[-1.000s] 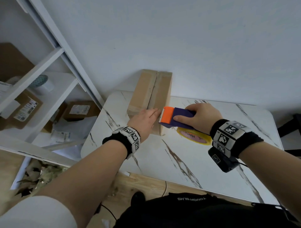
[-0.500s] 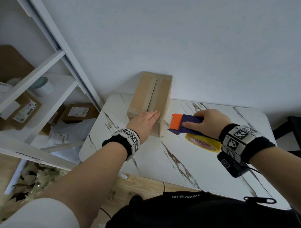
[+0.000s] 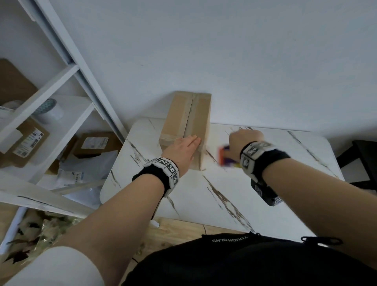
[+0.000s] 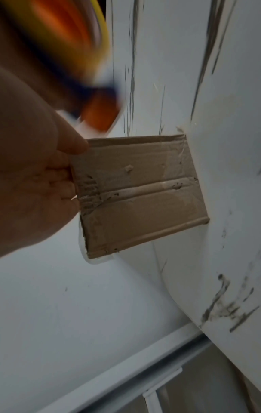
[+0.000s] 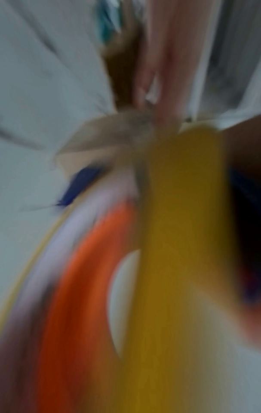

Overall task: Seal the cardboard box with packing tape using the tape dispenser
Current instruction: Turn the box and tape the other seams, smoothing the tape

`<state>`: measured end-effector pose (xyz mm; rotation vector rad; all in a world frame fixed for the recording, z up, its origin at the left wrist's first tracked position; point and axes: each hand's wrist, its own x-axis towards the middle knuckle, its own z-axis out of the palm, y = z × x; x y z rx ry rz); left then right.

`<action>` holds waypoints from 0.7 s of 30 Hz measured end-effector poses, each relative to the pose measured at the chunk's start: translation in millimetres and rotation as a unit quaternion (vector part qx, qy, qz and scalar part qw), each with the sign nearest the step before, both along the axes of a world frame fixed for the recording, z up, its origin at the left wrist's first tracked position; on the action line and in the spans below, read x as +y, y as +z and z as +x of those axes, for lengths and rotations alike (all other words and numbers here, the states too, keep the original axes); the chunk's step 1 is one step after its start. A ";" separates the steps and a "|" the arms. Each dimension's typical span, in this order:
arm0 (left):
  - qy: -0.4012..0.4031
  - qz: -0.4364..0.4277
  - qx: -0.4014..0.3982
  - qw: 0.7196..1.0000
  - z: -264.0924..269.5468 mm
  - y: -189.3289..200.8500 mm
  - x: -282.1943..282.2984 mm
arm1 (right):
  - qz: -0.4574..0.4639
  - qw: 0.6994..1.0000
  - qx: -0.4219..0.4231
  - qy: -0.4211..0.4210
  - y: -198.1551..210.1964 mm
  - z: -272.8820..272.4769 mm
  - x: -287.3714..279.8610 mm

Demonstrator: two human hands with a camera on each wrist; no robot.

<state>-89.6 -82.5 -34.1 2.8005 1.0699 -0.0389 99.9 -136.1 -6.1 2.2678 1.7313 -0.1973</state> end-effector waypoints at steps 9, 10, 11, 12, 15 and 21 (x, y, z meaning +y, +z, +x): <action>0.004 0.021 -0.022 1.000 -0.5 -3.1 1.8 | -0.002 0.995 0.017 -0.100 -45.4 18.6 0.5; 0.003 0.019 -0.027 0.999 -0.9 -4.1 2.8 | 0.006 0.994 0.028 -0.102 -47.5 15.8 3.7; 0.001 0.019 -0.028 0.999 -1.5 -5.6 3.9 | 0.013 0.993 0.037 -0.108 -50.1 14.2 5.8; -0.001 0.021 -0.030 0.999 -1.8 -7.4 5.1 | 0.016 0.993 0.043 -0.113 -52.4 12.7 7.0; -0.008 0.022 -0.027 0.999 -2.5 -9.5 10.6 | 0.007 0.991 0.055 -0.122 -60.6 5.9 9.2; -0.020 0.028 -0.051 0.998 -5.3 -10.7 17.7 | 0.000 0.978 0.106 -0.182 -81.8 -9.5 12.8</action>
